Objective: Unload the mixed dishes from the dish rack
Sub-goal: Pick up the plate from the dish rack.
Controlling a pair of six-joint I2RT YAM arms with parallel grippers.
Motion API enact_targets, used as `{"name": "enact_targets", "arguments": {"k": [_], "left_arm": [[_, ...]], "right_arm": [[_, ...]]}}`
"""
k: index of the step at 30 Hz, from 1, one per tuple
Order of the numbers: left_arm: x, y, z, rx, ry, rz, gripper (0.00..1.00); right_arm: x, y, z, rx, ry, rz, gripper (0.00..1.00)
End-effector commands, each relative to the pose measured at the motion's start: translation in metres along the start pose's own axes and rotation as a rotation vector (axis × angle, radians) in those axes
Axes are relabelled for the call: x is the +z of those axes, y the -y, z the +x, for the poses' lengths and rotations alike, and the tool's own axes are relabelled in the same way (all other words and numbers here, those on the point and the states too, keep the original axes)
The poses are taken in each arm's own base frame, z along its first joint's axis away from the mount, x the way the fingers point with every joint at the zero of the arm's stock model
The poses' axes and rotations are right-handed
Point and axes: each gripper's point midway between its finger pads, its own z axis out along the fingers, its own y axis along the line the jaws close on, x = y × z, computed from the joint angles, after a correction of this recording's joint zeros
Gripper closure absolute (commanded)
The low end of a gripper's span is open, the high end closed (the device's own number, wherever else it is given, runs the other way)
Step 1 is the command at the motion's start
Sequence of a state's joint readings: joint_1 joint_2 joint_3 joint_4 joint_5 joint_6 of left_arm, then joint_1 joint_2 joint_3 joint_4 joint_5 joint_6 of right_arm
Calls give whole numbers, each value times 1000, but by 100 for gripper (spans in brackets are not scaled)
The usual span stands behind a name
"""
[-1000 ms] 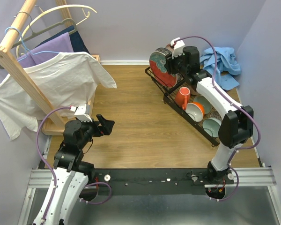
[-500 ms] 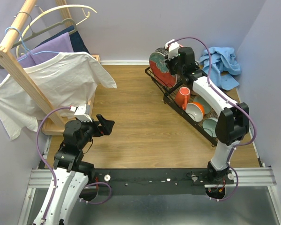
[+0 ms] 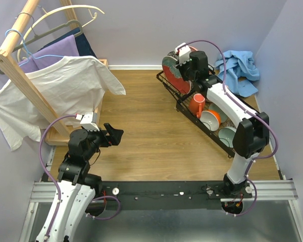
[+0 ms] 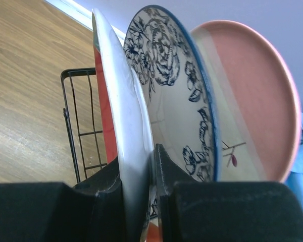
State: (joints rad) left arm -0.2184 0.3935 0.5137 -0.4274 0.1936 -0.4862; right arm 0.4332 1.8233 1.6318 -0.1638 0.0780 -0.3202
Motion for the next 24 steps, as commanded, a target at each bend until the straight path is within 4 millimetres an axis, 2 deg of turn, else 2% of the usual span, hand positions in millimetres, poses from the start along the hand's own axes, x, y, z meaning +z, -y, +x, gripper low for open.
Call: {"name": "enact_targets", "arguments": {"k": [1, 8, 13, 15, 16, 17, 18, 22, 23, 24], "left_arm": [[0, 0, -4, 15, 24, 0, 1], [1, 0, -4, 12, 21, -1, 1], [8, 5, -13, -15, 70, 33, 1], [12, 10, -15, -28, 74, 55, 1], [14, 12, -15, -31, 71, 69, 1], [17, 15, -15, -48, 63, 78, 1], [18, 20, -19, -53, 71, 107, 1], [26, 32, -28, -110, 87, 158, 1], [29, 33, -27, -122, 80, 163, 1], [31, 37, -33, -137, 96, 180, 1]], "right_arm": [[-54, 20, -93, 63, 230, 46, 99], [-79, 16, -103, 83, 261, 22, 99], [-114, 17, -120, 128, 335, -2, 99], [-122, 15, -120, 148, 348, -14, 99], [-137, 17, -126, 155, 378, -12, 99], [-142, 17, -127, 164, 386, -13, 99], [-150, 12, -132, 190, 409, -47, 99], [-172, -11, -127, 295, 440, -170, 99], [-177, -20, -116, 349, 430, -200, 99], [-181, -25, -116, 427, 442, -232, 99]]}}
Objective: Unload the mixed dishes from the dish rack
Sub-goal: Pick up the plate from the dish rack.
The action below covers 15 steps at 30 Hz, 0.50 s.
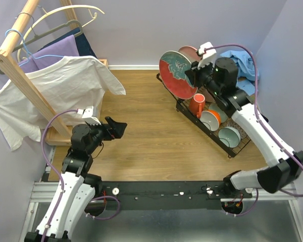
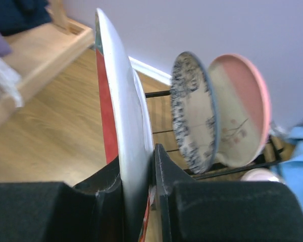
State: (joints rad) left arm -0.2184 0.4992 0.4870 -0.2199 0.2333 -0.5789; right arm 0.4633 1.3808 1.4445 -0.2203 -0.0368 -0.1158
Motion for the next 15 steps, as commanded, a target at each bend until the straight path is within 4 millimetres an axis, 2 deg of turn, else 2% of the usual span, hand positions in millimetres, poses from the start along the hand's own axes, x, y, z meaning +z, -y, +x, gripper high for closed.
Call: {"name": "enact_targets", "arguments": {"k": [1, 2, 3, 5, 6, 8, 9, 11, 12, 13, 14, 15], "left_arm": [[12, 26, -14, -66, 41, 120, 1], [17, 27, -11, -72, 25, 122, 1], [19, 28, -11, -74, 24, 127, 1], [25, 31, -7, -84, -2, 126, 1], [26, 32, -4, -88, -13, 126, 1], [32, 35, -1, -105, -19, 125, 1], [33, 41, 1, -110, -24, 142, 1], [38, 45, 7, -142, -37, 139, 1], [41, 44, 7, -157, -26, 133, 1], [42, 48, 12, -169, -37, 137, 1], [45, 46, 19, -210, -51, 125, 1], [47, 45, 20, -229, -38, 119, 1]], "right_arm": [[-33, -37, -47, 265, 230, -169, 99], [-36, -44, -29, 307, 205, -189, 99], [-39, -49, -30, 382, 222, -213, 99], [-42, -58, -16, 469, 205, -245, 99], [-45, -65, -1, 556, 195, -266, 99], [-48, -74, 12, 628, 190, -303, 99], [-48, -79, 28, 704, 178, -318, 99], [-50, -85, 43, 775, 167, -341, 99], [-53, -88, 39, 838, 195, -369, 99], [-53, -93, 62, 876, 158, -374, 99], [-54, -95, 65, 905, 160, -385, 99], [-57, -97, 61, 948, 187, -412, 99]]}}
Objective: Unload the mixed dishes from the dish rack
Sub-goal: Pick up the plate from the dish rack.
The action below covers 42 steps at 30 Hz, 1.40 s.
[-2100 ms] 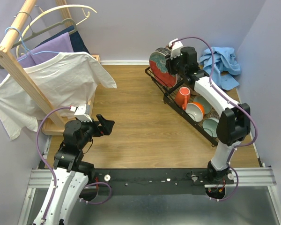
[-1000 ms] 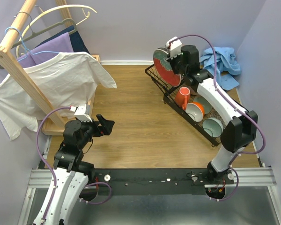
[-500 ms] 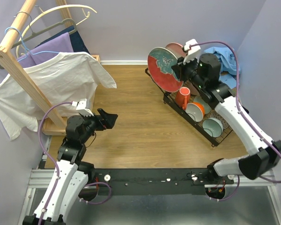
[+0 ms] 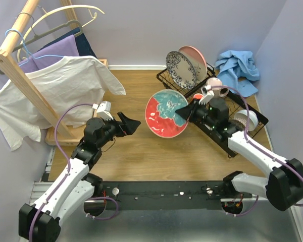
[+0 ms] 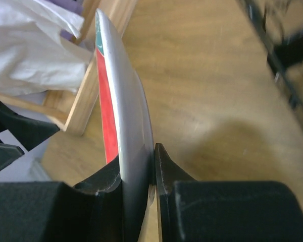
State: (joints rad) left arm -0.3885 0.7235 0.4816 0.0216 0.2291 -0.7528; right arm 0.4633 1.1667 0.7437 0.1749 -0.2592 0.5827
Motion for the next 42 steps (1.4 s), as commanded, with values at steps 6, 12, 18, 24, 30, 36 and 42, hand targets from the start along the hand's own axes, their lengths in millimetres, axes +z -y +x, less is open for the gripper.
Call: {"name": "enact_targets", "arguments": {"k": [6, 12, 18, 24, 30, 36, 42], "left_arm": [[12, -22, 18, -252, 89, -58, 1], [15, -22, 28, -311, 80, -23, 2], [17, -2, 24, -358, 98, 79, 4], [10, 5, 19, -391, 130, 125, 4], [-2, -21, 29, -456, 180, 43, 4], [-12, -25, 25, -459, 238, 53, 4], [-2, 8, 18, -391, 177, 182, 4]], "right_arm": [[-22, -62, -26, 339, 201, -380, 99], [-19, -62, -8, 418, 141, -432, 99], [-14, -60, 0, 433, 112, -433, 99], [-12, -52, 4, 462, 118, -411, 99], [-12, -47, 4, 470, 132, -378, 99], [-8, -45, 7, 460, 111, -366, 99], [-1, -49, 16, 494, 53, -404, 99]]}}
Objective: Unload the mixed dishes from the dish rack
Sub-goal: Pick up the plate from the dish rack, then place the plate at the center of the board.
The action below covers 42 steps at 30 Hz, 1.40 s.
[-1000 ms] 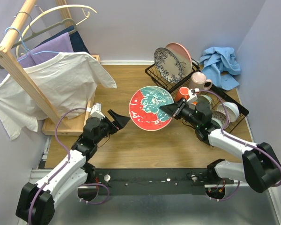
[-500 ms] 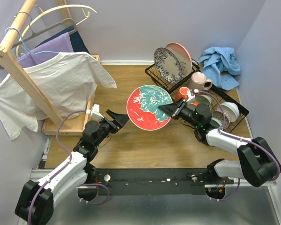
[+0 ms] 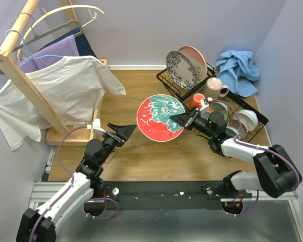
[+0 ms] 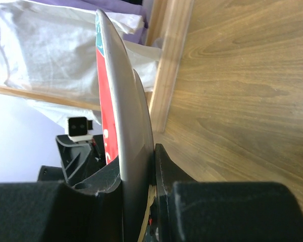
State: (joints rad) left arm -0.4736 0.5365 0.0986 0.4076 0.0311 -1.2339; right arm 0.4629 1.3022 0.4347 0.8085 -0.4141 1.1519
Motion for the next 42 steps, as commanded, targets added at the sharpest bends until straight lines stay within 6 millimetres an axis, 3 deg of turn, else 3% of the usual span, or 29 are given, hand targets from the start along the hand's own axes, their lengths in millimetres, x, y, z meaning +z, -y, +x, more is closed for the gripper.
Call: {"name": "enact_targets", "arguments": {"k": [1, 2, 4, 7, 9, 19, 23, 26, 27, 29, 30, 32, 33, 34, 36, 38, 40, 42], "left_arm": [[13, 36, 4, 46, -57, 128, 4], [20, 30, 11, 43, -86, 106, 3], [26, 43, 13, 40, -103, 147, 3], [39, 38, 17, 43, -105, 111, 5], [45, 32, 23, 42, -116, 80, 13], [57, 20, 35, 36, -133, 37, 69], [57, 20, 29, 39, -100, 38, 100], [55, 16, 18, 39, -38, 22, 100], [55, 14, 16, 40, -23, 16, 100], [54, 12, 6, 54, 18, -5, 100], [56, 11, 0, 60, 37, -15, 100], [56, 5, -9, 77, 64, -44, 100], [58, 3, -20, 79, 95, -56, 100], [58, 1, -24, 79, 106, -68, 100], [60, -5, -37, 67, 141, -89, 100], [62, -13, -53, 55, 183, -117, 100], [67, -21, -64, 31, 212, -135, 100], [74, -29, -68, 12, 221, -161, 100]], "right_arm": [[5, -45, -10, -6, 5, -178, 99], [7, -42, -9, -2, -5, -174, 99], [9, -43, -7, 2, -12, -178, 99], [11, -44, -6, 10, -23, -189, 99], [13, -44, -6, 14, -35, -191, 99], [13, -41, -2, 30, -43, -195, 99], [12, -40, -3, 14, -32, -180, 97], [11, -33, -5, -27, -15, -138, 71], [10, -32, -6, -34, -15, -109, 56], [9, -27, -12, -100, 12, -62, 41], [5, -24, -13, -113, 11, -16, 26], [2, -18, -22, -193, 49, 43, 15], [-2, -6, -21, -198, 40, 112, 6], [-6, -13, -28, -260, 61, 115, 3], [-14, -5, -33, -294, 85, 185, 0], [-22, -13, -40, -359, 108, 191, 0], [-29, -7, -42, -395, 111, 238, 0], [-37, -11, -45, -416, 128, 252, 0]]}}
